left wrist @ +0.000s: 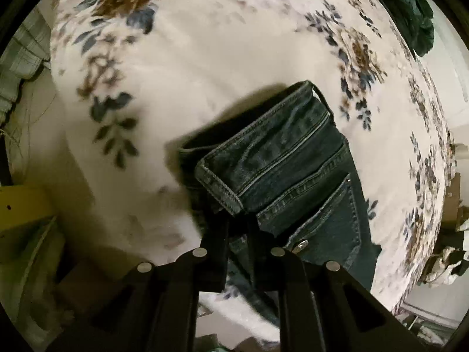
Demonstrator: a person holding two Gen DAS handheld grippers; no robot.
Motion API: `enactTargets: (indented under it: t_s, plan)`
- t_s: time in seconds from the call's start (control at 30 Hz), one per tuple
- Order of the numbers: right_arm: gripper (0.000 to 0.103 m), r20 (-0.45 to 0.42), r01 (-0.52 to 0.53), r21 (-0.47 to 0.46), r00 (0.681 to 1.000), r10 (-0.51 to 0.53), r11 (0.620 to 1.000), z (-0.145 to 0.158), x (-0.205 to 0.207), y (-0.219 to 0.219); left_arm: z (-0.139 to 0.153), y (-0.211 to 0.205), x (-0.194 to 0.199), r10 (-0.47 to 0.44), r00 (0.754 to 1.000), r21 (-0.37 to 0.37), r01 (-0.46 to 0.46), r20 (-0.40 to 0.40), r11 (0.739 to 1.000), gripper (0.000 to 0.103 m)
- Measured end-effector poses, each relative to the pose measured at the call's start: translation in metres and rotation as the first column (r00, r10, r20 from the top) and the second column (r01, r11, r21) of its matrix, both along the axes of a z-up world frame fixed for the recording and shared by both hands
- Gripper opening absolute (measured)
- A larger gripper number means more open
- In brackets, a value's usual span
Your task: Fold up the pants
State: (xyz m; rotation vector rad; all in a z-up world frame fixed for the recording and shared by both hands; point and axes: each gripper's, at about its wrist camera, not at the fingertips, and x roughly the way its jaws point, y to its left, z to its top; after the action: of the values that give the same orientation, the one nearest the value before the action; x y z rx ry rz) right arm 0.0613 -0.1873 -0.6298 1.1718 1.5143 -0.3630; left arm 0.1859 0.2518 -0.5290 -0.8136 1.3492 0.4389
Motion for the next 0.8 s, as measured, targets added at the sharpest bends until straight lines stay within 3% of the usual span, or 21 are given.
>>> enactTargets:
  t_s: [0.1, 0.2, 0.33, 0.37, 0.43, 0.5, 0.57, 0.63, 0.7, 0.77, 0.8]
  plan:
    - [0.006, -0.017, -0.055, -0.023, 0.998, 0.055, 0.998, -0.004, -0.012, -0.002, 0.003, 0.003, -0.006, -0.022, 1.0, 0.082, 0.023, -0.015, 0.996, 0.005]
    - [0.01, -0.058, -0.111, -0.003, 0.992, 0.11, 0.994, -0.021, -0.011, -0.006, -0.008, 0.006, 0.0, -0.018, 0.998, 0.062, 0.021, -0.053, 0.998, 0.006]
    - [0.047, -0.074, -0.285, 0.004, 0.956, 0.285, 0.958, -0.001, 0.012, -0.002, 0.011, -0.019, 0.02, -0.13, 0.99, 0.118, 0.135, -0.05, 0.984, 0.007]
    - [0.05, -0.05, -0.314, 0.014, 0.948, 0.314, 0.949, 0.008, 0.018, 0.0, 0.015, -0.028, 0.028, -0.163, 0.986, 0.133, 0.168, -0.043, 0.977, 0.01]
    - [0.054, -0.015, -0.383, 0.012, 0.924, 0.383, 0.924, 0.026, 0.037, 0.005, 0.022, -0.047, 0.043, -0.229, 0.973, 0.167, 0.231, -0.03, 0.959, 0.025]
    - [0.054, 0.038, -0.467, -0.002, 0.884, 0.467, 0.884, 0.039, 0.069, 0.017, 0.023, -0.06, 0.056, -0.273, 0.962, 0.178, 0.27, -0.01, 0.946, 0.056]
    - [0.054, 0.107, -0.576, -0.052, 0.809, 0.578, 0.816, 0.046, 0.115, 0.038, 0.018, -0.066, 0.063, -0.274, 0.962, 0.16, 0.27, 0.003, 0.95, 0.065]
    - [0.054, 0.148, -0.675, -0.109, 0.715, 0.683, 0.73, 0.042, 0.158, 0.064, 0.011, -0.069, 0.072, -0.268, 0.964, 0.165, 0.265, -0.006, 0.95, 0.065]
    - [0.054, 0.14, -0.774, -0.168, 0.595, 0.792, 0.611, 0.031, 0.194, 0.093, 0.004, -0.072, 0.073, -0.267, 0.963, 0.159, 0.267, -0.025, 0.95, 0.065]
    - [0.054, 0.125, -0.865, -0.175, 0.453, 0.883, 0.469, 0.014, 0.22, 0.123, -0.003, -0.072, 0.073, -0.271, 0.961, 0.167, 0.276, -0.05, 0.947, 0.065]
    - [0.054, 0.111, -0.895, -0.174, 0.398, 0.911, 0.412, 0.008, 0.225, 0.132, -0.006, -0.072, 0.072, -0.277, 0.959, 0.171, 0.283, -0.058, 0.944, 0.065]
